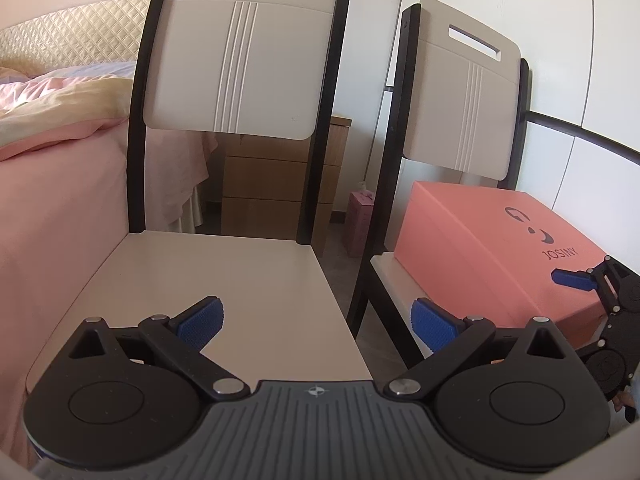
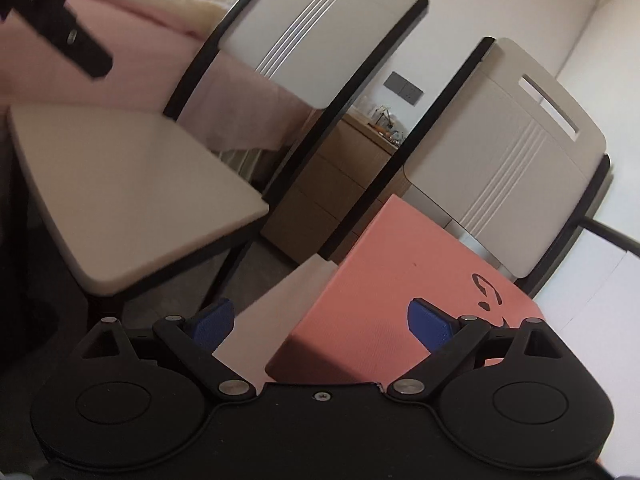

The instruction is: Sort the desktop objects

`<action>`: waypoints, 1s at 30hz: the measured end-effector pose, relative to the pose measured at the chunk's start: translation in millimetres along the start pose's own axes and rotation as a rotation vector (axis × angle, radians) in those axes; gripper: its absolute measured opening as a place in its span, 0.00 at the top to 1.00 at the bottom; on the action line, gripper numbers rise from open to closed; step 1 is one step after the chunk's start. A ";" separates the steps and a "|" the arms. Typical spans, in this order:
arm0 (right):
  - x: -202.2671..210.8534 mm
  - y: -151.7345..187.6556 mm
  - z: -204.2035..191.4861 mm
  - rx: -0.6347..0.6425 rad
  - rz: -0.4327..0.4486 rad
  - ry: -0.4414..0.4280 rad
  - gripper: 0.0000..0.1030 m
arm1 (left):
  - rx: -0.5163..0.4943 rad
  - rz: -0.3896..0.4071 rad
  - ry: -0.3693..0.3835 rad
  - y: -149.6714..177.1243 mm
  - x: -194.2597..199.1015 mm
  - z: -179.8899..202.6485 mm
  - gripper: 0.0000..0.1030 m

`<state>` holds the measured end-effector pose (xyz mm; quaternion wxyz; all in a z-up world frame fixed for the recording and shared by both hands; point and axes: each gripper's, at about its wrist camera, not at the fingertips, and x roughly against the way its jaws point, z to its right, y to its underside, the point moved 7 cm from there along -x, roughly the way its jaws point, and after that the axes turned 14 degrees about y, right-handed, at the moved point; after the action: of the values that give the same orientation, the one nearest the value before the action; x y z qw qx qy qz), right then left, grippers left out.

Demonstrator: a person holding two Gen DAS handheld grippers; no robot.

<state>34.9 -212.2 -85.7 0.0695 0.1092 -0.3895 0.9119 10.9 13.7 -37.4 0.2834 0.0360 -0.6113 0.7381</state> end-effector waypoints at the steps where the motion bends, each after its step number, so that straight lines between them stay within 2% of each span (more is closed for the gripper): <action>1: -2.7 3.6 -4.4 0.055 -0.007 0.017 0.09 | 0.001 0.000 0.000 0.2 0.0 -0.3 0.02; 4: -4.3 8.8 -10.2 0.169 0.006 0.072 0.10 | 0.004 -0.002 0.002 0.5 -0.2 -1.1 0.02; 6: -4.4 8.6 -5.7 0.192 0.019 0.118 0.11 | 0.009 -0.003 0.005 0.5 -0.2 -1.5 0.02; 14: 2.3 2.2 38.3 0.040 0.039 0.214 0.11 | 0.011 -0.005 0.019 1.5 0.4 0.1 0.02; 21: -18.3 14.6 53.9 -0.140 -0.010 0.122 0.10 | 0.015 -0.008 0.029 1.8 -0.3 1.3 0.02; 28: -30.5 20.4 55.6 -0.208 -0.028 0.091 0.04 | 0.009 -0.012 0.039 4.6 -0.1 3.4 0.02; 30: -32.8 22.8 58.4 -0.259 -0.048 0.062 0.06 | 0.013 -0.009 0.038 4.4 0.5 2.5 0.02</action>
<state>70.2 -271.6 -70.6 0.1167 0.0802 -0.4988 0.8551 7.7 11.1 -40.5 0.2983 0.0265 -0.6008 0.7412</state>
